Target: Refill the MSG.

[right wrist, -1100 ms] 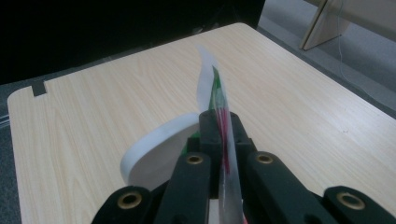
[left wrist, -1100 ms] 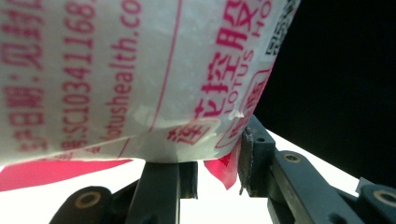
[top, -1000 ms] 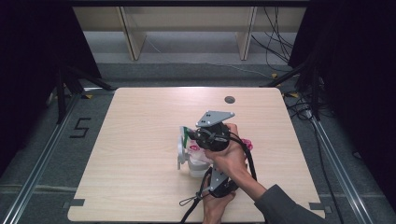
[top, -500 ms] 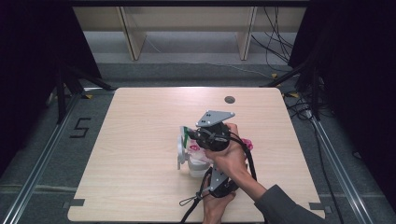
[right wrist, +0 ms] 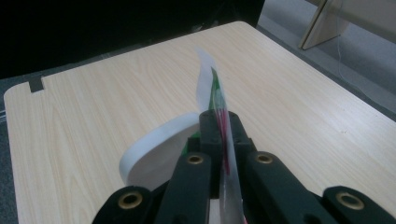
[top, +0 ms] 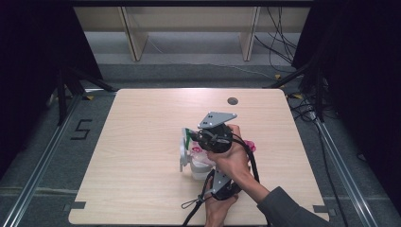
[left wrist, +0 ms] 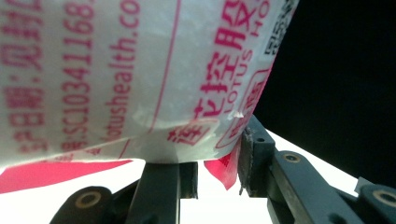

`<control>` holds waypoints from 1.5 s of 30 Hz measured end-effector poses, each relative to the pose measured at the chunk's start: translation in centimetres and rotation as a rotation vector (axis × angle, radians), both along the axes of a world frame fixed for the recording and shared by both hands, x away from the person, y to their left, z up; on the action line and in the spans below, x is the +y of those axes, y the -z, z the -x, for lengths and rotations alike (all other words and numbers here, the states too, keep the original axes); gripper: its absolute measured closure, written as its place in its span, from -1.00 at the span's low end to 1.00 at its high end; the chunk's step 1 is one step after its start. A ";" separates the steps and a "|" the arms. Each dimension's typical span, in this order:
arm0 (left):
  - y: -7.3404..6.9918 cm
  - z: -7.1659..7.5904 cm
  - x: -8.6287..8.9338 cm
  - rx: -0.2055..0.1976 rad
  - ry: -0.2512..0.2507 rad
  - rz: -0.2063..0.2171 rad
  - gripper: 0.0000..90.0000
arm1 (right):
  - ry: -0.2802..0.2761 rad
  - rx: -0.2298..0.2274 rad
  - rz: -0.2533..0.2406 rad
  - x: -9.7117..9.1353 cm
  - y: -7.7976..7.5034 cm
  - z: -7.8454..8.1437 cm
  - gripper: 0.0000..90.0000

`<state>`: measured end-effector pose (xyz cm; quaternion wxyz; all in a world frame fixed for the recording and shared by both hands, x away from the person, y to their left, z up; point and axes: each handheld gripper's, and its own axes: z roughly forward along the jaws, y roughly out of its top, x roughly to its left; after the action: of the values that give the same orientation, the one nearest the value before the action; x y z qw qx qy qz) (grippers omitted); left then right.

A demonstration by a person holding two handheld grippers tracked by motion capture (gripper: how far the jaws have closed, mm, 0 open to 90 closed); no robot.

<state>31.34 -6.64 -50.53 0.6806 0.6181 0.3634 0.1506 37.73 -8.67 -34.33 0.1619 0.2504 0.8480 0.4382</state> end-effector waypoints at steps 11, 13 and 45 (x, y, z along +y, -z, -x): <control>0.0 0.0 0.2 -0.007 0.013 -0.047 0.59 | -0.011 -0.016 0.000 -0.1 0.0 -0.1 1.00; -0.1 0.1 -0.1 -0.002 -0.003 0.001 0.59 | 0.004 -0.011 -0.010 -0.1 0.0 0.0 1.00; -0.1 0.1 0.3 -0.010 0.006 -0.038 0.59 | -0.011 -0.022 -0.001 0.3 -0.1 0.0 1.00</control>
<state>31.27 -6.39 -50.44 0.6711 0.6312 0.3551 0.1585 37.74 -8.40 -34.27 0.1687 0.2407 0.8474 0.4421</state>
